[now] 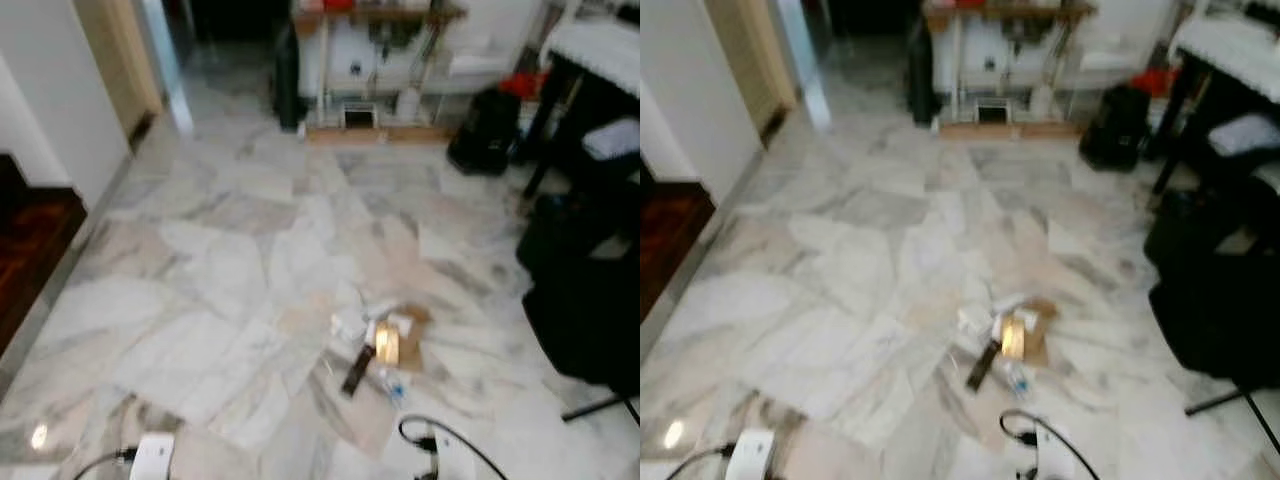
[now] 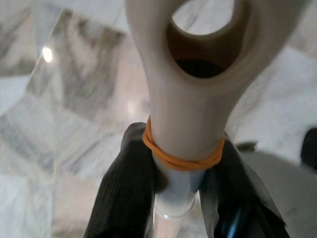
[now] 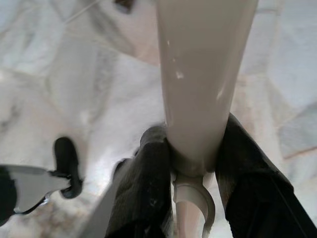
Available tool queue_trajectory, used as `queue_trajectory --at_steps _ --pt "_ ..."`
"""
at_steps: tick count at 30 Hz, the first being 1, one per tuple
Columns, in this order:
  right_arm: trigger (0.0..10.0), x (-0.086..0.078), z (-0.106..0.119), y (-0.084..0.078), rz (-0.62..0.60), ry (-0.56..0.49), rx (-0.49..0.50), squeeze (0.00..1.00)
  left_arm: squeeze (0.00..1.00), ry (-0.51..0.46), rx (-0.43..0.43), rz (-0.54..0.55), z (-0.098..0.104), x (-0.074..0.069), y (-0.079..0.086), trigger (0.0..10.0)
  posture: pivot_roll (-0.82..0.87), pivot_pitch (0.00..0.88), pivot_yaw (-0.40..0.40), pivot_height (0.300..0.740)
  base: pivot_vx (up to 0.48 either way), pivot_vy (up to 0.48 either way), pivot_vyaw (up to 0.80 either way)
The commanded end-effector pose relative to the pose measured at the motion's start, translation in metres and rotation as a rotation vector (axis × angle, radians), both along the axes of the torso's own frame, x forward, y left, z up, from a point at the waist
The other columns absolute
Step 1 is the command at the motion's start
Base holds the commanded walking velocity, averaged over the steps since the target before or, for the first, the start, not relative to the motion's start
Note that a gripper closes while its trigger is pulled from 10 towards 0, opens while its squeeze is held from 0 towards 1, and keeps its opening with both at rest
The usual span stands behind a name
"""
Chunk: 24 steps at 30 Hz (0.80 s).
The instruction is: Sweep floor
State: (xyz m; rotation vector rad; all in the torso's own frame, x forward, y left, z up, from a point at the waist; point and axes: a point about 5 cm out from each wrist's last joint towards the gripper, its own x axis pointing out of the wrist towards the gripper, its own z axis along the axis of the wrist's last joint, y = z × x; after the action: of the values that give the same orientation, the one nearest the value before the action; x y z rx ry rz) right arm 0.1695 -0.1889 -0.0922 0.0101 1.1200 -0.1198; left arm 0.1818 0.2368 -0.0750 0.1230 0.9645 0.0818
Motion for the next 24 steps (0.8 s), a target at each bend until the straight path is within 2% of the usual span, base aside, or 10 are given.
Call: queue_trajectory --at_steps 1,11,24 --pt "10.0 0.03 0.013 0.027 0.172 -0.17 0.086 0.0 0.0 -0.001 -0.078 0.015 -0.008 -0.013 -0.012 10.0 0.01 0.0 -0.064 0.74 0.0 0.0 0.0" --pt "10.0 0.028 0.012 0.031 0.179 -0.16 0.085 0.0 0.0 -0.006 -0.08 0.027 -0.009 -0.013 -0.014 10.0 0.01 0.0 -0.067 0.74 0.0 0.0 0.0" --pt "10.0 0.024 0.011 0.02 0.163 -0.151 0.076 0.0 0.0 -0.01 -0.08 0.054 -0.008 -0.016 -0.009 10.0 0.01 0.0 -0.073 0.74 0.0 0.0 0.0"
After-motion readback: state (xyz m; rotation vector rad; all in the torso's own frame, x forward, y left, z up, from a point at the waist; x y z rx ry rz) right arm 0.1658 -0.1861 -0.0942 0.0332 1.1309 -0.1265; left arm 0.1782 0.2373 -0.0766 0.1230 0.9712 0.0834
